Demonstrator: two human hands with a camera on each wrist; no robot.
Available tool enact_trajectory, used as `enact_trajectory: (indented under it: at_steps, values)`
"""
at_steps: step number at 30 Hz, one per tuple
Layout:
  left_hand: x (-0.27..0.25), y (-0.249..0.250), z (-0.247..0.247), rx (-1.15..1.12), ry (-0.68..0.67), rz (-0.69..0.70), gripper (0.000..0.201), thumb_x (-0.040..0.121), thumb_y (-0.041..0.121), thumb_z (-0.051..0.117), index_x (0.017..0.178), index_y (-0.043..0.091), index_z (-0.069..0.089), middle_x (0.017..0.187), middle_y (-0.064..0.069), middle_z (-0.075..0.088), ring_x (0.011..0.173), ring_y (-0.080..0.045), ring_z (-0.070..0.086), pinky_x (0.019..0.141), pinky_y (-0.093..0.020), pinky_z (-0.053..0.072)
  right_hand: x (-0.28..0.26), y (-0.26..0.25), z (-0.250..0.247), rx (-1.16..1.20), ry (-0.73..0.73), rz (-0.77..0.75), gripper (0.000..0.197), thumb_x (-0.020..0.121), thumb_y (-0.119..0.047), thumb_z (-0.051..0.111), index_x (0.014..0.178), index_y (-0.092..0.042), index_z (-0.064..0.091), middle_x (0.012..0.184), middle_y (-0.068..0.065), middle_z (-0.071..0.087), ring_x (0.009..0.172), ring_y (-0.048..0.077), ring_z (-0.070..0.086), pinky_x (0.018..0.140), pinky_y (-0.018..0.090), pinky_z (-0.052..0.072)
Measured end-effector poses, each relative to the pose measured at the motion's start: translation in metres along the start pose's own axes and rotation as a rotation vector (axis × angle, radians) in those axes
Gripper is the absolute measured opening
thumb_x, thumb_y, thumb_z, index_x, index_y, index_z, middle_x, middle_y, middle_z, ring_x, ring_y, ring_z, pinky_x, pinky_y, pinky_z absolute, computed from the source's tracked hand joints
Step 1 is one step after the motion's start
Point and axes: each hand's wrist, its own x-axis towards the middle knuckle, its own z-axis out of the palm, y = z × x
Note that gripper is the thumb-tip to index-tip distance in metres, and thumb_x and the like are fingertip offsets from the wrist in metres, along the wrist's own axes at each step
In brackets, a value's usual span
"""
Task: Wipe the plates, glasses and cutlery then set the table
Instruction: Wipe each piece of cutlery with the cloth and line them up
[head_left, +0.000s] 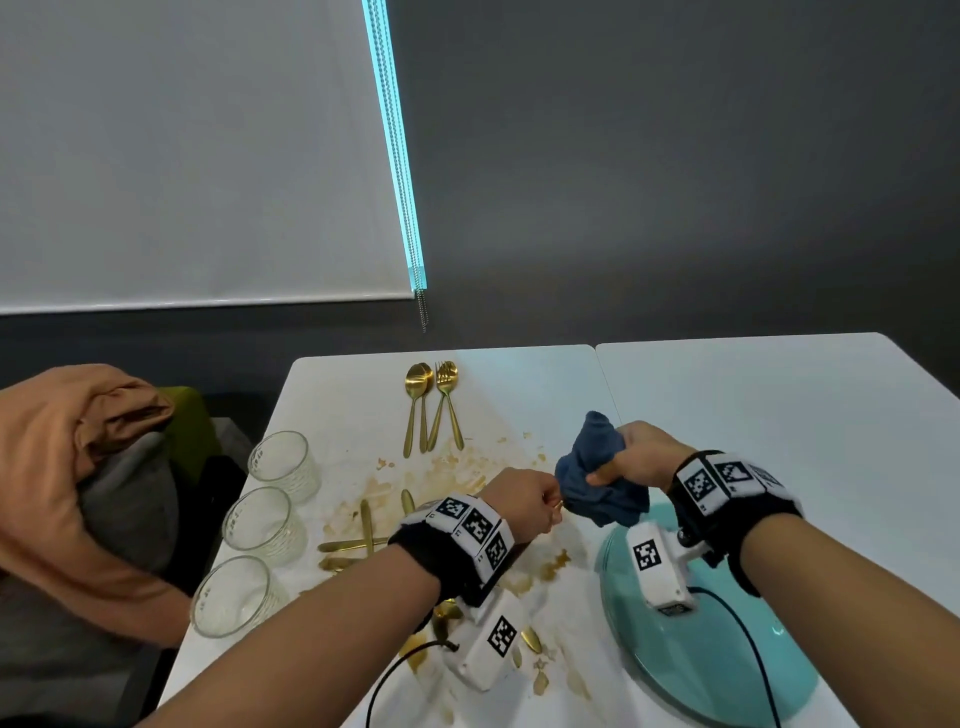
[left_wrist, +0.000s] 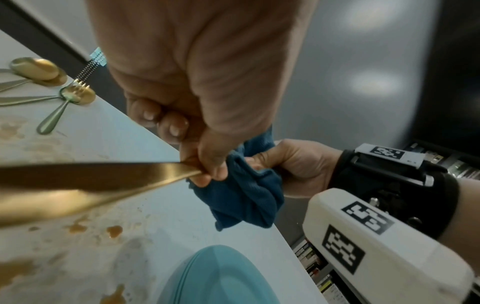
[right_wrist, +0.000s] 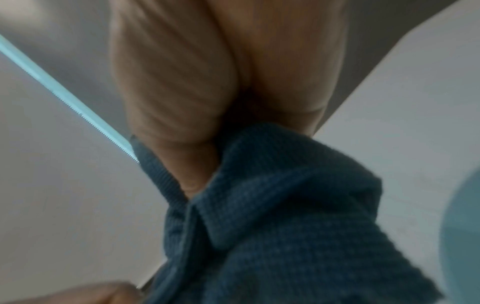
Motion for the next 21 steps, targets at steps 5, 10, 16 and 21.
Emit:
enact_trajectory:
  at_steps: [5,10,16,21]
  values:
    - [0.002,0.001,-0.002,0.088,-0.02,0.035,0.013,0.093,0.007,0.044,0.09,0.016,0.054,0.103,-0.005,0.068,0.087,-0.017,0.058,0.064,-0.021,0.044,-0.004,-0.003,-0.01,-0.305,-0.013,-0.097,0.018,0.07,-0.01,0.078,0.08,-0.012,0.064,0.086,0.011,0.066,0.085,0.027,0.063,0.077,0.032,0.052]
    - [0.011,-0.01,-0.009,0.097,0.084,-0.086,0.015,0.094,0.015,0.049,0.101,0.013,0.061,0.108,-0.007,0.067,0.101,-0.023,0.061,0.085,-0.033,0.049,0.001,0.012,-0.011,0.03,0.299,-0.062,0.011,0.075,-0.013,0.073,0.077,-0.009,0.064,0.077,0.013,0.067,0.073,0.028,0.064,0.067,0.034,0.054]
    - [0.018,-0.013,-0.012,-0.246,0.295,-0.238,0.016,0.095,0.011,0.045,0.087,0.013,0.058,0.107,-0.007,0.069,0.102,-0.02,0.062,0.078,-0.023,0.043,-0.006,0.028,0.005,0.951,0.109,0.068,0.031,0.09,-0.014,0.06,0.11,0.008,0.056,0.103,0.018,0.064,0.088,0.024,0.063,0.071,0.032,0.053]
    - [0.015,0.029,-0.004,-0.056,0.228,-0.102,0.03,0.098,0.011,0.037,0.117,-0.003,0.056,0.122,-0.019,0.059,0.114,-0.033,0.054,0.094,-0.034,0.04,0.001,0.009,0.036,0.944,-0.009,0.146,0.023,0.092,-0.028,0.056,0.093,-0.005,0.059,0.093,0.012,0.064,0.088,0.023,0.061,0.068,0.038,0.051]
